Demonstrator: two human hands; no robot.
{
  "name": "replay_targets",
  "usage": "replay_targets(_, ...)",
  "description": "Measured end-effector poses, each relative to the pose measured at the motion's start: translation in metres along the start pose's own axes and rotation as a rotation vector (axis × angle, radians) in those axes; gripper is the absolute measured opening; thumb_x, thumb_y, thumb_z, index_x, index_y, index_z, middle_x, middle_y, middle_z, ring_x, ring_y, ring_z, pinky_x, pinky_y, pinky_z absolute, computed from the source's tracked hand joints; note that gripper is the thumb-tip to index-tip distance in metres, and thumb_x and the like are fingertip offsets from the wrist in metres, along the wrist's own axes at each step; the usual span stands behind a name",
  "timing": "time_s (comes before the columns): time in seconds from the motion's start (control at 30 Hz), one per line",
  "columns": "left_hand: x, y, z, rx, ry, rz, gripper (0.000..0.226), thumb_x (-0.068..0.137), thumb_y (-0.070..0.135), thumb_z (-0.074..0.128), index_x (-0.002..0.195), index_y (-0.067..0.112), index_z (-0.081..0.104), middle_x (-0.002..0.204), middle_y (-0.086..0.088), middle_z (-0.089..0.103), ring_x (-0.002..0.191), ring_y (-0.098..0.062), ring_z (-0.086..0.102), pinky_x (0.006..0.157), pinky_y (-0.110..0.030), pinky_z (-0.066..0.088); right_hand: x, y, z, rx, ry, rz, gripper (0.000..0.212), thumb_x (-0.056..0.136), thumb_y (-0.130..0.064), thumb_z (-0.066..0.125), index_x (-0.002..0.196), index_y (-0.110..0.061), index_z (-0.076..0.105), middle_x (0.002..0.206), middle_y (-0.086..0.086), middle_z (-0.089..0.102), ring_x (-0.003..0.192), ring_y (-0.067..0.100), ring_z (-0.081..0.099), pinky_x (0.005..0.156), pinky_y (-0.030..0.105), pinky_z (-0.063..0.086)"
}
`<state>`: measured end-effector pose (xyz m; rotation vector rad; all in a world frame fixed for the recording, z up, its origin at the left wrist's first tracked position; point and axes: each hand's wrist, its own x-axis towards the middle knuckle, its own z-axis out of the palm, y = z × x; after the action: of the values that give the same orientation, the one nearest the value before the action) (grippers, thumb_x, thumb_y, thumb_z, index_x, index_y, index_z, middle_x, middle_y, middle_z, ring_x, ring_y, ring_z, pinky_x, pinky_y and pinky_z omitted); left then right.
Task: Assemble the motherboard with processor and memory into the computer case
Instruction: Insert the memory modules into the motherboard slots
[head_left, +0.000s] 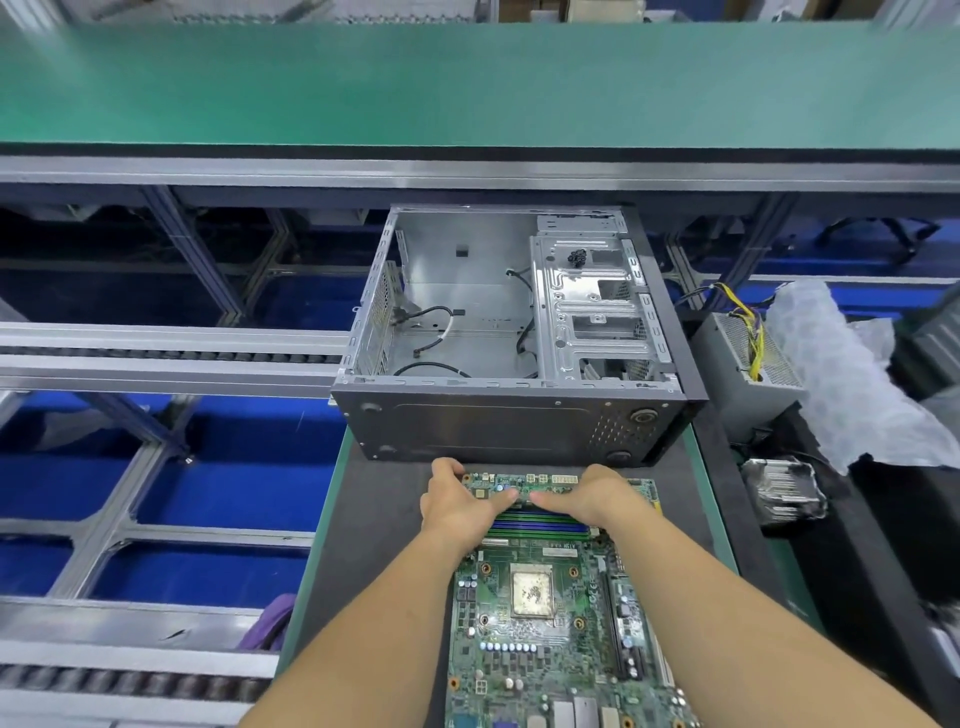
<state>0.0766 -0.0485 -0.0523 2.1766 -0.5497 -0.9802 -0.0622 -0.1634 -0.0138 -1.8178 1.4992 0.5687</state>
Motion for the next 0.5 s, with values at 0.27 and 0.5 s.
replay_targets(0.27, 0.003, -0.002, -0.020, -0.210, -0.161, -0.045, 0.077, 0.075, 0.038, 0.086, 0.127, 0.022, 0.031, 0.115, -0.004, 0.050, 0.103, -0.019, 0.055, 0.087, -0.034, 0.042, -0.002, 0.033, -0.015, 0.226, 0.106, -0.051, 0.056, 0.079, -0.059, 0.077, 0.078, -0.006, 0.058, 0.068, 0.003, 0.061, 0.059, 0.015, 0.058, 0.060, 0.028, 0.048)
replay_targets(0.5, 0.006, -0.006, -0.021, -0.208, -0.173, -0.035, 0.068, 0.081, 0.030, 0.082, 0.128, 0.020, 0.033, 0.106, -0.004, 0.051, 0.092, -0.016, 0.056, 0.081, -0.028, 0.038, -0.002, 0.044, -0.014, 0.306, 0.111, -0.013, 0.061, 0.072, -0.054, 0.086, 0.064, -0.011, 0.043, 0.054, 0.006, 0.051, 0.052, 0.020, 0.048, 0.058, 0.032, 0.045)
